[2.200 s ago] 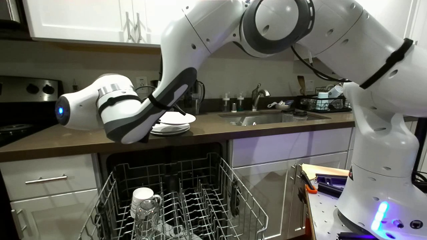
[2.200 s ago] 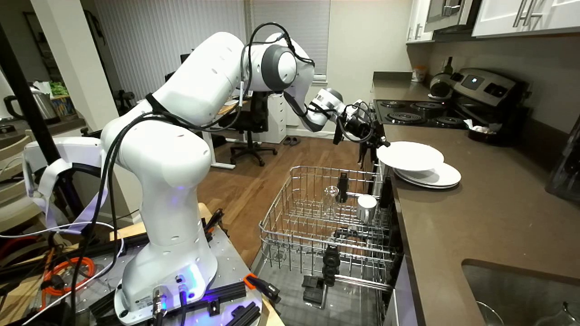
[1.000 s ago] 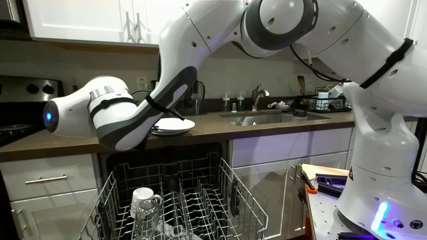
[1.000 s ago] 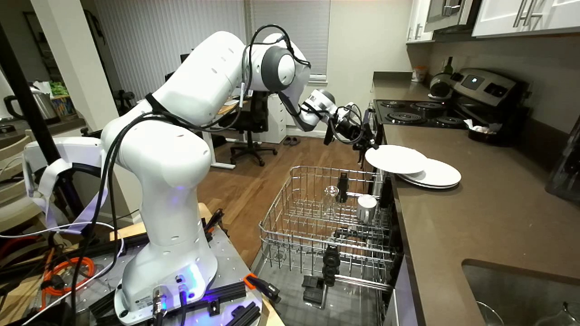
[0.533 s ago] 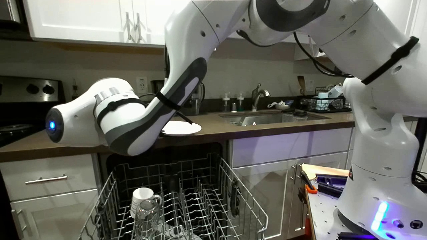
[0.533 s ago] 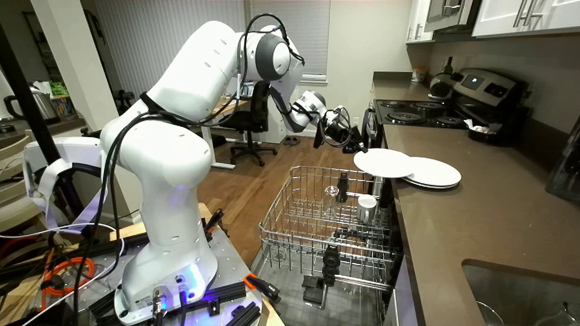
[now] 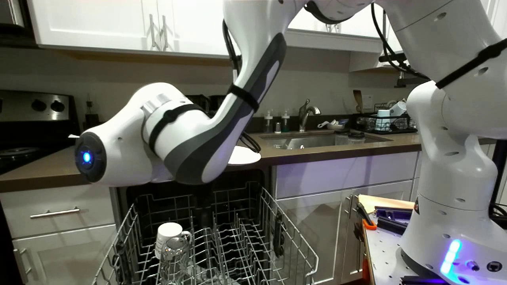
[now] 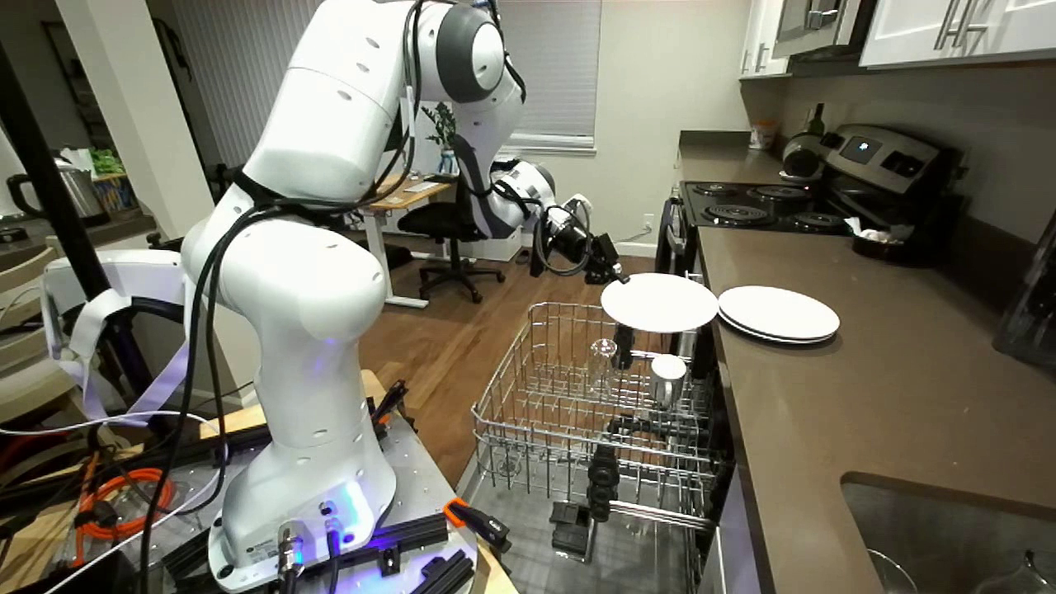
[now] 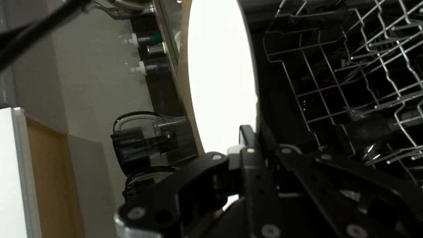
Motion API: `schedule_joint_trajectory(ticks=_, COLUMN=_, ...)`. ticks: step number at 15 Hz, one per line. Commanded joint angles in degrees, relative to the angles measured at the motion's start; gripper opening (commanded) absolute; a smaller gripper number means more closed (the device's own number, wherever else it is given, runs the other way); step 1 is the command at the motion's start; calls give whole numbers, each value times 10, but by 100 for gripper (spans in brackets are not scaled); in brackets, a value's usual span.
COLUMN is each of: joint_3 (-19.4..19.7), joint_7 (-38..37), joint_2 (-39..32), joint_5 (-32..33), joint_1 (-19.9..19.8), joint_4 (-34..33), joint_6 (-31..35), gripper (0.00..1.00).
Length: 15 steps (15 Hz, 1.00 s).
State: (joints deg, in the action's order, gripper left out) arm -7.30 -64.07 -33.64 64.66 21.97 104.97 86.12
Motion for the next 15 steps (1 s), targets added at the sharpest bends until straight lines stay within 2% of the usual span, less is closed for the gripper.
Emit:
schedule_joint_trajectory(ticks=1, joint_3=-36, joint_7=-10, joint_2=108, joint_5=-23, joint_1=-17, joint_4=126, joint_6=12, gripper=6)
schedule_joint_trajectory(ticks=4, joint_3=-58, joint_7=17, joint_2=175, joint_5=-43, joint_1=-35, joint_4=200, joint_6=71, gripper=6)
schedule_joint_trajectory(ticks=8, joint_3=-66, joint_7=63, joint_2=246, joint_5=-56, joint_1=-62, joint_4=272, joint_6=202, gripper=6)
schedule_joint_trajectory(ticks=11, joint_3=-53, joint_7=133, joint_2=274, joint_5=-75, joint_1=-87, joint_4=297, joint_6=303, gripper=6)
schedule_joint_trajectory(ticks=15, joint_3=-31, joint_7=258, joint_2=282, joint_5=-148, joint_1=-119, joint_4=299, joint_6=392, gripper=6)
